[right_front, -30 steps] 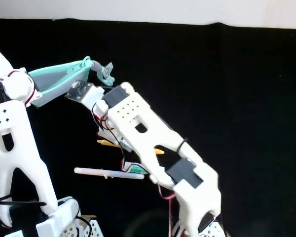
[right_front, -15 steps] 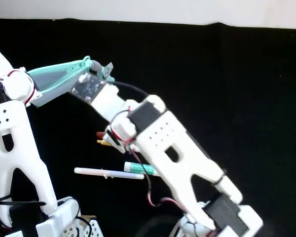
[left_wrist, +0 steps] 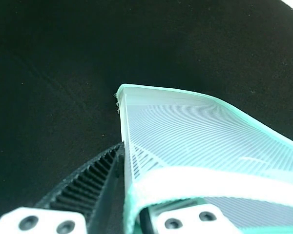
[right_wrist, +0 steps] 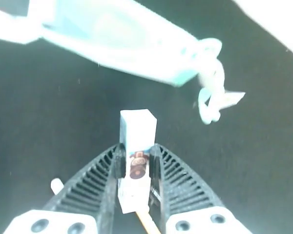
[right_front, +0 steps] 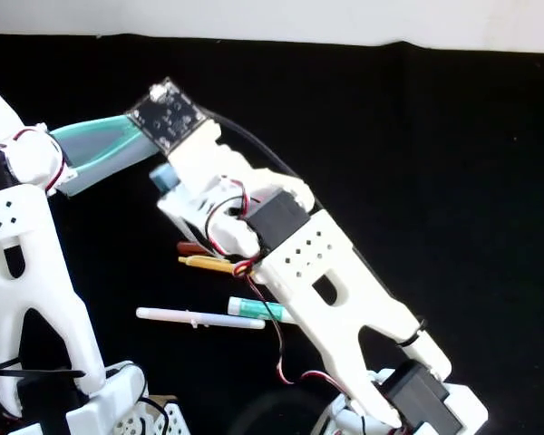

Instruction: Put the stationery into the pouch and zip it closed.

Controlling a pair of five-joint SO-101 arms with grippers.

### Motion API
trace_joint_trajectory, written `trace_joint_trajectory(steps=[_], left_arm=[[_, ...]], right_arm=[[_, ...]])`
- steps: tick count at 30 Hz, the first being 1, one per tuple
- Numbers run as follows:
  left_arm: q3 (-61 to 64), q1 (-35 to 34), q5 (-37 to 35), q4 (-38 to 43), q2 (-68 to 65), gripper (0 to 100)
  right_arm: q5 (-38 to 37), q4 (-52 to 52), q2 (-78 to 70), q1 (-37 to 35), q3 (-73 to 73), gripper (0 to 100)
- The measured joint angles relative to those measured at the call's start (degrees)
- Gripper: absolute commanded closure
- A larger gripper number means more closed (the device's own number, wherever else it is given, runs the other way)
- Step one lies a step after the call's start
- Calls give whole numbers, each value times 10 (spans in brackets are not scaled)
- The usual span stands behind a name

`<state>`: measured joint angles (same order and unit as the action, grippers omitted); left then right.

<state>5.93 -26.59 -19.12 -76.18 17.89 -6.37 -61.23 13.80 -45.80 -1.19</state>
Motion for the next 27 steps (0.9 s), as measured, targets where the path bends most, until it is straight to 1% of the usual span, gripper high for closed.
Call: trace_joint_trajectory(steps=[5,10,16,21,27], left_arm=[[0,14,0,0,0,993],[0,14,0,0,0,993],[0,14,0,0,0,993],[0,14,0,0,0,993],[0,14,0,0,0,993]], right_arm=[[2,2,-11,0,-107,992],[3,4,-80,0,-250,992],[61,5,-176,0,-401,992],[95,5,-241,0,-463,992],[124,5,-276,0,-472,992]])
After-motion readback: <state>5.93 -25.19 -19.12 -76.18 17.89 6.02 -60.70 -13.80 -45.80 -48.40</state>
